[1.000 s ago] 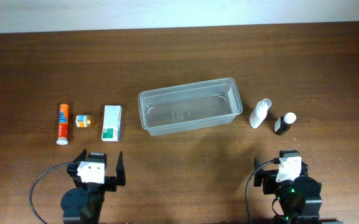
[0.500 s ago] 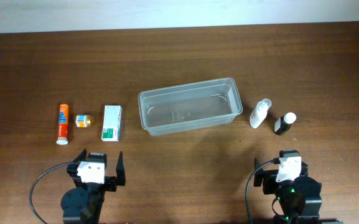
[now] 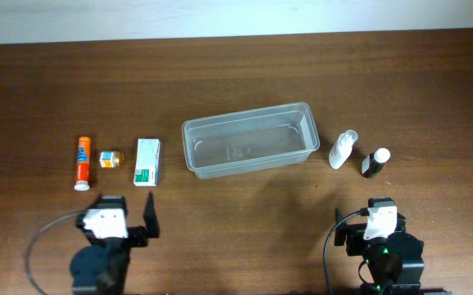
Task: Pack container
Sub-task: 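Reach the left gripper to the orange vitamin tube and grasp it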
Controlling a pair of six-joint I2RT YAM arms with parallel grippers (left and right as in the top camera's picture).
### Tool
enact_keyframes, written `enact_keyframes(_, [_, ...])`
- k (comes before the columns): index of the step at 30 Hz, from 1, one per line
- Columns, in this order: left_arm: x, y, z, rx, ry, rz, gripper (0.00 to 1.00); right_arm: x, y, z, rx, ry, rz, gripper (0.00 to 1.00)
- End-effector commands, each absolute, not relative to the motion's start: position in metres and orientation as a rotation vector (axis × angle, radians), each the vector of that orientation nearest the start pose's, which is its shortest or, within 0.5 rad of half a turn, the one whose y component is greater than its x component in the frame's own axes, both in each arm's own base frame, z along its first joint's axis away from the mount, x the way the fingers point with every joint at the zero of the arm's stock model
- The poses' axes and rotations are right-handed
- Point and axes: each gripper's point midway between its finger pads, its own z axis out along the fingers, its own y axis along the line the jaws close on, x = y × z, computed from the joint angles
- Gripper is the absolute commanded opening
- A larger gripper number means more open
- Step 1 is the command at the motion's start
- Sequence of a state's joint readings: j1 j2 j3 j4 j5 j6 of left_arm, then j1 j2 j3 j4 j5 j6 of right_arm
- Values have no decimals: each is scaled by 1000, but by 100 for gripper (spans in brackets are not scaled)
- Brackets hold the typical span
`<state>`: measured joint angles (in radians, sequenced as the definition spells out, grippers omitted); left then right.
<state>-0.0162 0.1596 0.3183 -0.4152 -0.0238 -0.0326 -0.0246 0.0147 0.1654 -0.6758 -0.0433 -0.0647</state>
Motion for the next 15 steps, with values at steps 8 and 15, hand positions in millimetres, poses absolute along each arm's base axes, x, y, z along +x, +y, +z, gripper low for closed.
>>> enact_keyframes(8, [301, 64, 263, -296, 2193, 205, 99, 202, 3, 90, -76, 2090, -6, 98])
enact_keyframes(15, [357, 114, 228, -467, 2411, 14, 99, 202, 3, 90, -76, 2090, -6, 98])
